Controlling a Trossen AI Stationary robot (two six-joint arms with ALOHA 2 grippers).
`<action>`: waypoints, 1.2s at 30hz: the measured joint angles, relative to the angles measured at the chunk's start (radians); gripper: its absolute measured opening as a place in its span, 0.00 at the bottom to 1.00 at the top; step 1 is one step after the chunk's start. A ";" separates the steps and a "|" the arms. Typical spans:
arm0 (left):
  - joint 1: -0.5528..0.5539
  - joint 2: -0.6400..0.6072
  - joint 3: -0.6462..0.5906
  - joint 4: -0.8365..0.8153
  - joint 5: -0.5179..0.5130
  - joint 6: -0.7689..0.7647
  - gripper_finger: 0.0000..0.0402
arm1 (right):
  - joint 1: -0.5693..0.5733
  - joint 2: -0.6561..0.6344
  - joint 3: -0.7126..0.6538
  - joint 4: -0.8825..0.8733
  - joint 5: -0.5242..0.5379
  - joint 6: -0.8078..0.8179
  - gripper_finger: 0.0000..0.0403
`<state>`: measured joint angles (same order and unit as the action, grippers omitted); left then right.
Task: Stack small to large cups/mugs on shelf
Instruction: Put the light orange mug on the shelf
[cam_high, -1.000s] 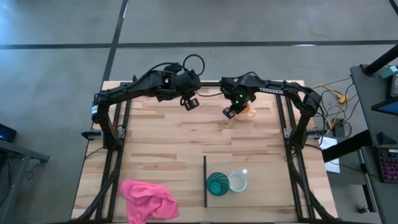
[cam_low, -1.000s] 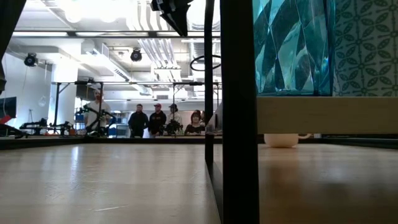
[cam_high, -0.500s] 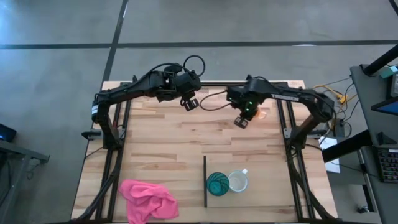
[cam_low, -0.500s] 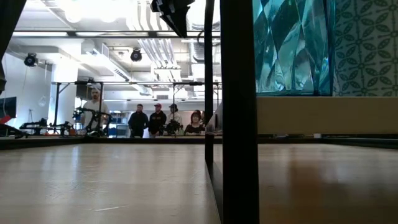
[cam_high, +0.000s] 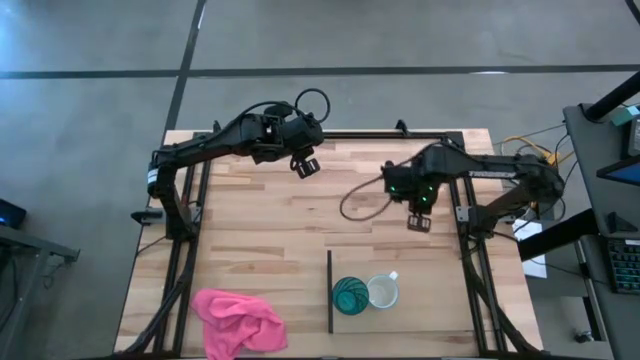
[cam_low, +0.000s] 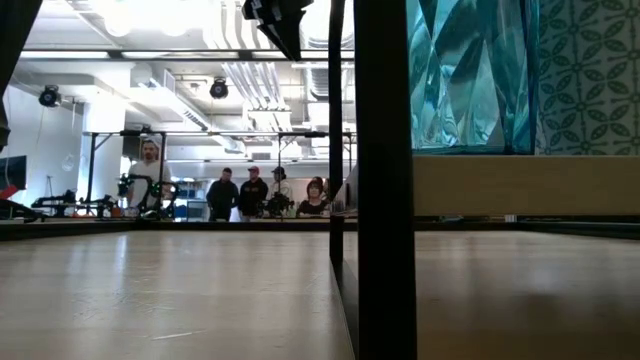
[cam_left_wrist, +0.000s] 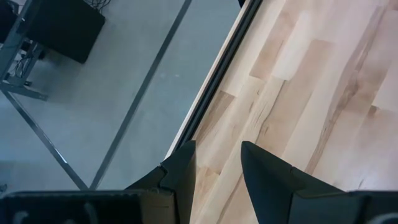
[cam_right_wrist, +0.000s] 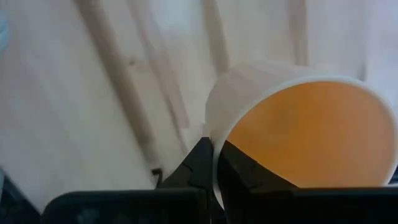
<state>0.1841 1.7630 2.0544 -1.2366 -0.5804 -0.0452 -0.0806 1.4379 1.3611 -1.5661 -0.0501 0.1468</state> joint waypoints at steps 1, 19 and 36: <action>0.000 0.000 0.000 0.000 0.000 0.000 0.28 | 0.022 -0.009 -0.001 -0.004 -0.006 0.007 0.02; 0.000 0.000 0.000 0.001 0.001 -0.031 0.28 | 0.434 -0.028 -0.056 0.003 -0.059 0.204 0.02; -0.003 0.000 0.000 0.000 0.026 -0.107 0.28 | 0.710 -0.019 -0.062 0.153 -0.103 0.372 0.02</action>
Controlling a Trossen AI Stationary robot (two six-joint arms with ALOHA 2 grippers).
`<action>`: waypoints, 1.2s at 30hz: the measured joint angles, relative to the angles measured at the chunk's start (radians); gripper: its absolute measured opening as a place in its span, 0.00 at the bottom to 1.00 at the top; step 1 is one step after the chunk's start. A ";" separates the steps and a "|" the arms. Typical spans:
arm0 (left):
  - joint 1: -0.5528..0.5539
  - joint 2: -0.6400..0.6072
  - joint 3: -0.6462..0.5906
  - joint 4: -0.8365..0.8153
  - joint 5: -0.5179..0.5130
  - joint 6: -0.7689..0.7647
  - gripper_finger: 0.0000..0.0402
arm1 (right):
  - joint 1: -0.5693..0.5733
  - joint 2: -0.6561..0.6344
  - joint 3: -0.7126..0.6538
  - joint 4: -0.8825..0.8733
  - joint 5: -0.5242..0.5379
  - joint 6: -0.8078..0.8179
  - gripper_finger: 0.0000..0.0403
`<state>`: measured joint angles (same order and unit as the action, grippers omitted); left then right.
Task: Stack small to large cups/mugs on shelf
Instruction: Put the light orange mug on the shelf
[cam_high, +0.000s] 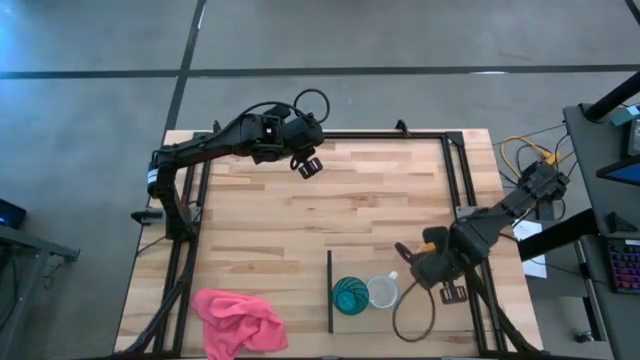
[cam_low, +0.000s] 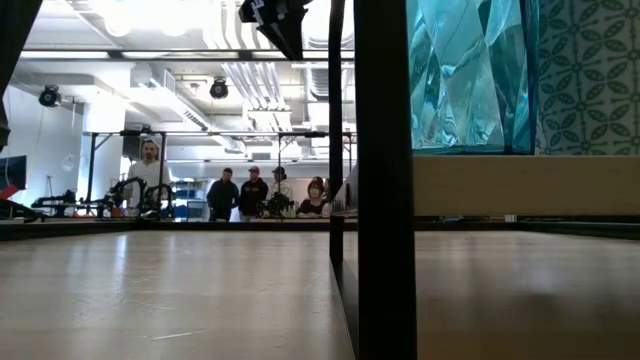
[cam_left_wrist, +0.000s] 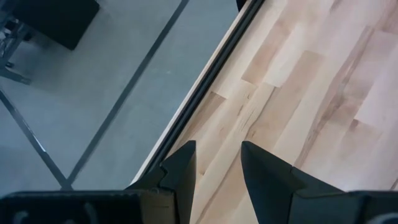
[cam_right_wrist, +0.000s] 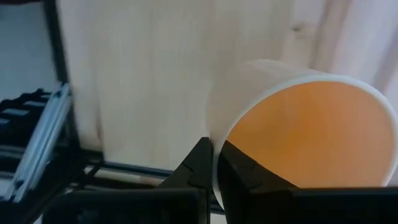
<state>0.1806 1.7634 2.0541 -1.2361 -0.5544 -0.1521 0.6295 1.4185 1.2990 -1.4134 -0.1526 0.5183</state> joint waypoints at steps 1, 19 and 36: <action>0.000 0.000 0.000 0.000 0.001 -0.001 0.28 | 0.017 0.001 0.000 0.008 -0.004 0.008 0.02; 0.000 0.000 0.000 0.001 0.028 -0.054 0.28 | 0.218 0.127 -0.024 0.174 -0.004 0.112 0.02; -0.002 0.002 -0.001 0.001 0.048 -0.055 0.28 | 0.217 0.169 -0.017 0.195 0.022 0.215 0.07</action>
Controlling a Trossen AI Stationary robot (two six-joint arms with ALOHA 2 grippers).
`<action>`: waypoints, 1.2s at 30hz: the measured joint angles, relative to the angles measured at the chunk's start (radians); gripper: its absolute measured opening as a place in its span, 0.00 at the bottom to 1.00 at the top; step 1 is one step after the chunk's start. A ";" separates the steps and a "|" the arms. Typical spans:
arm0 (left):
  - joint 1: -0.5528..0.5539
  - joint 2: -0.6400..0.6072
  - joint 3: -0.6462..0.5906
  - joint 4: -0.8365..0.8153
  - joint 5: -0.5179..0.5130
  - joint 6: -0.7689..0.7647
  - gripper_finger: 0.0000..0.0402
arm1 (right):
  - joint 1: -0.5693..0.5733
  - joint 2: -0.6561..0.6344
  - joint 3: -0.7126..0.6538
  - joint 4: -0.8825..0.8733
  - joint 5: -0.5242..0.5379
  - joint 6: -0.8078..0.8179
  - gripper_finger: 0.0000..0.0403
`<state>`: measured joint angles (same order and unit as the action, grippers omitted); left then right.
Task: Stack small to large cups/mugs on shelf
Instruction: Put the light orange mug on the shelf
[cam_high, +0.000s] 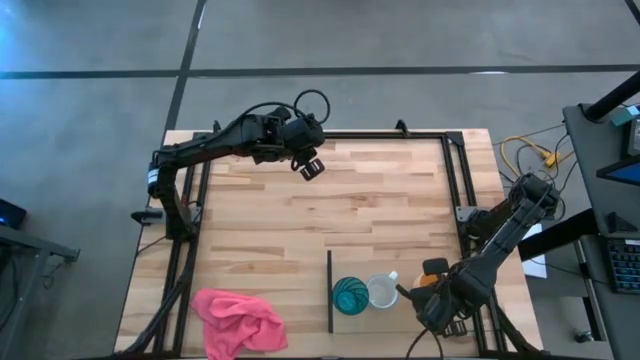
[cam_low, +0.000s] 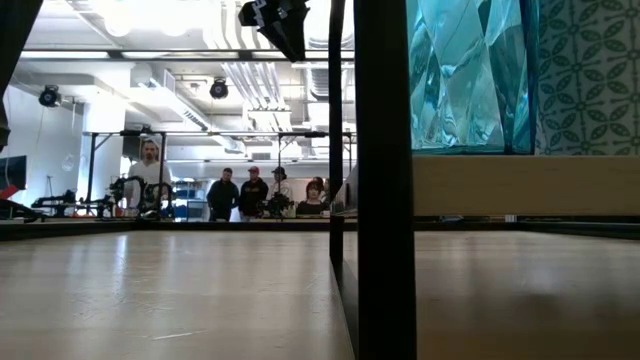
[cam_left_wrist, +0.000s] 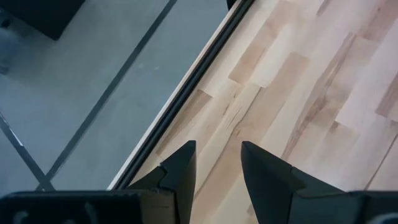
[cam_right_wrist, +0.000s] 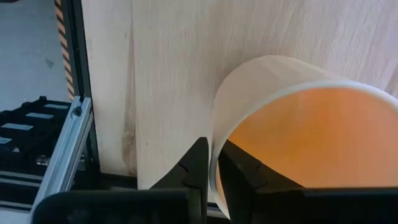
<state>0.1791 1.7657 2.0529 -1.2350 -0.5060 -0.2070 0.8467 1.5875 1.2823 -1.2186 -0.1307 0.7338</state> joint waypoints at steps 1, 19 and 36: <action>0.000 0.000 0.000 0.000 0.000 0.000 0.28 | 0.000 0.000 0.000 -0.001 0.000 0.000 0.08; 0.000 0.000 0.000 0.000 0.002 0.003 0.28 | 0.021 -0.001 0.000 -0.006 -0.060 0.092 0.20; 0.000 0.000 0.000 0.000 0.004 0.003 0.28 | 0.091 -0.003 0.005 -0.008 -0.046 0.207 0.23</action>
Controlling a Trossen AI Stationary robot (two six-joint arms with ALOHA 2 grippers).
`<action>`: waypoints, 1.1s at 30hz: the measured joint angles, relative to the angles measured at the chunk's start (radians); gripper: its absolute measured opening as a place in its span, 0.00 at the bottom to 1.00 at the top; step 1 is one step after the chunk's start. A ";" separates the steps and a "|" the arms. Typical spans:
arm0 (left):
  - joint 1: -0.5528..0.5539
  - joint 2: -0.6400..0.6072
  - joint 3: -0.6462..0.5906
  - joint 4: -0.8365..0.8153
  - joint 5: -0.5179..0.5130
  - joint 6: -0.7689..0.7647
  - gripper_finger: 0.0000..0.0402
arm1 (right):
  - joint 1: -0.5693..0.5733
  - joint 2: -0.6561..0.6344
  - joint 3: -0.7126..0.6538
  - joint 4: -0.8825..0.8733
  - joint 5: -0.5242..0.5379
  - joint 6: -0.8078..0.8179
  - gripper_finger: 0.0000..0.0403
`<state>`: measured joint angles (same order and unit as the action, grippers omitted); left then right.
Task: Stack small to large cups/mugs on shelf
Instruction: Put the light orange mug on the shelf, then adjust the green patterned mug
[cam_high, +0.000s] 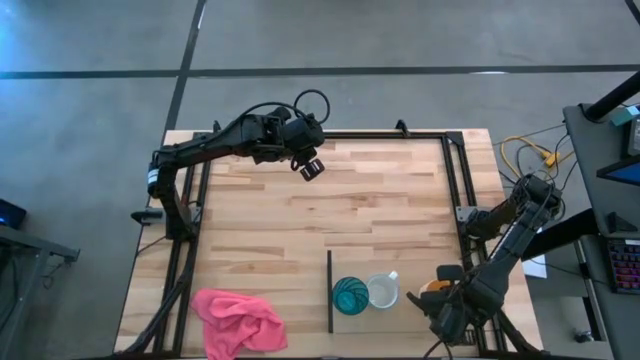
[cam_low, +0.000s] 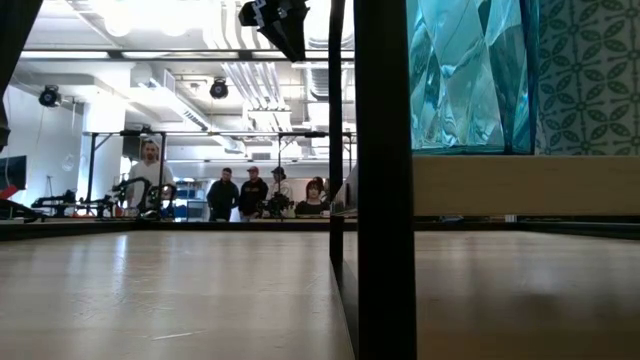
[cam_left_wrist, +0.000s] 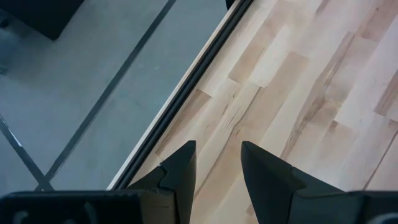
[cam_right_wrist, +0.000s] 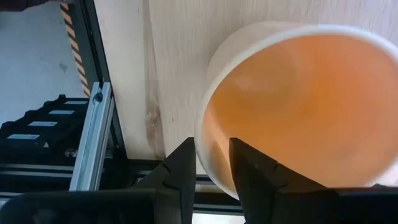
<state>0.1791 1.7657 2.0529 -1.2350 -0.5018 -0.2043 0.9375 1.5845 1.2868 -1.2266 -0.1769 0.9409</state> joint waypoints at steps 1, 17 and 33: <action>0.000 0.000 0.000 0.000 0.000 0.000 0.28 | 0.000 0.000 0.003 0.000 0.003 -0.002 0.23; 0.000 0.000 0.000 0.000 0.012 -0.001 0.28 | 0.000 -0.001 0.103 -0.036 0.103 -0.037 0.20; -0.001 0.000 -0.008 0.001 0.026 0.000 0.28 | -0.149 -0.002 0.203 0.023 0.384 -0.376 0.02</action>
<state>0.1783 1.7653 2.0452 -1.2343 -0.4759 -0.2047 0.7883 1.5829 1.4902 -1.2039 0.2073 0.5646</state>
